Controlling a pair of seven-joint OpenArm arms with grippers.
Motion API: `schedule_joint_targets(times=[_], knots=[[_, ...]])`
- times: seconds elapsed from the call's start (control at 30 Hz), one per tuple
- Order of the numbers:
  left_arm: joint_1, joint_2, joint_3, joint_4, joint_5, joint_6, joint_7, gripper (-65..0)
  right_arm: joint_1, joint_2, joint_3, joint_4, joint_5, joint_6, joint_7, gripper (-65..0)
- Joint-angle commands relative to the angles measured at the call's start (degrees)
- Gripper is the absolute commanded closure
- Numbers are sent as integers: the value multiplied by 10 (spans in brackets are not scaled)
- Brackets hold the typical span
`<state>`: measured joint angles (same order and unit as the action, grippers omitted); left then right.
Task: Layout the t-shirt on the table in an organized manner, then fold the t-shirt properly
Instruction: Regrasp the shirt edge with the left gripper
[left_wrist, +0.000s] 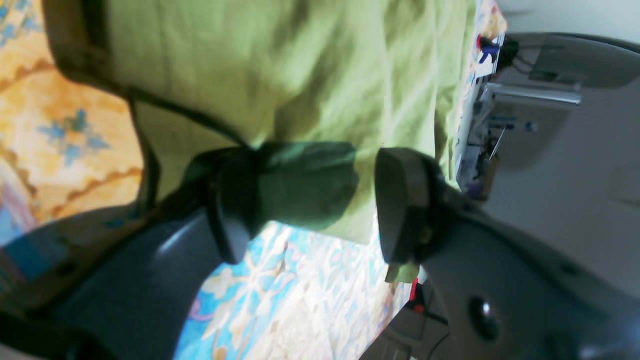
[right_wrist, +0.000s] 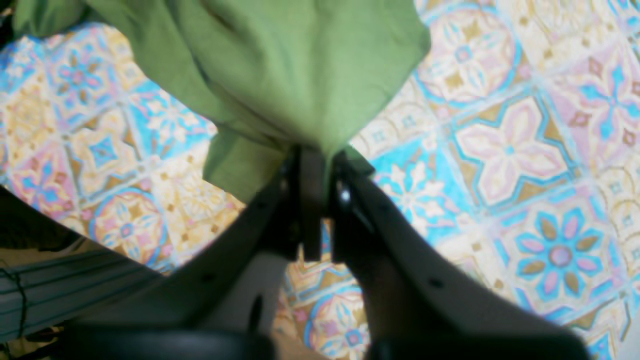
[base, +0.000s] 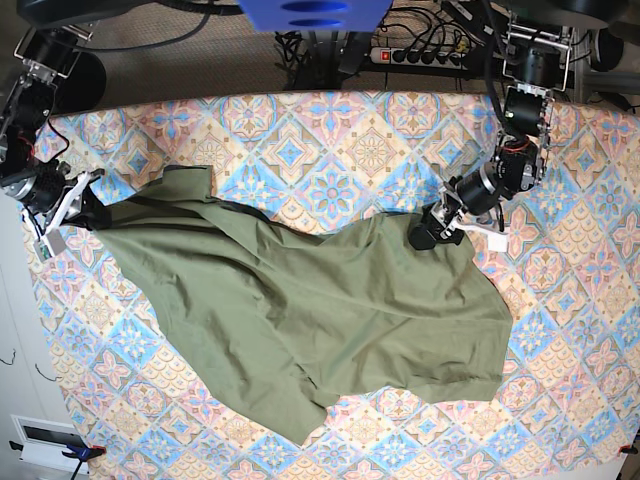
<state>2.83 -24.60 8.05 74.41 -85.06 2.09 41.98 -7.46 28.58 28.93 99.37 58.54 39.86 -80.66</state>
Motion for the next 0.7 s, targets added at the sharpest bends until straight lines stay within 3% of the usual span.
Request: schedule_joint_targets(times=[0.0, 0.07, 0.2, 0.23, 0.5, 0.67], knots=[[-1, -1, 6, 2, 1, 8, 12, -329, 7, 14, 7, 8, 7, 1, 11, -5], [-2, -1, 7, 2, 3, 8, 12, -286, 7, 14, 7, 8, 7, 1, 11, -5], [-2, 0, 5, 4, 15, 7, 12, -22, 7, 14, 7, 9, 7, 1, 11, -5], [-2, -3, 5, 4, 15, 9, 12, 0, 7, 14, 7, 9, 7, 1, 11, -5], [15, -66, 1, 4, 54, 14, 45, 0, 7, 14, 7, 10, 7, 1, 11, -5], [25, -79, -29, 14, 1, 12, 85, -16, 7, 14, 7, 11, 7, 1, 11, -5]])
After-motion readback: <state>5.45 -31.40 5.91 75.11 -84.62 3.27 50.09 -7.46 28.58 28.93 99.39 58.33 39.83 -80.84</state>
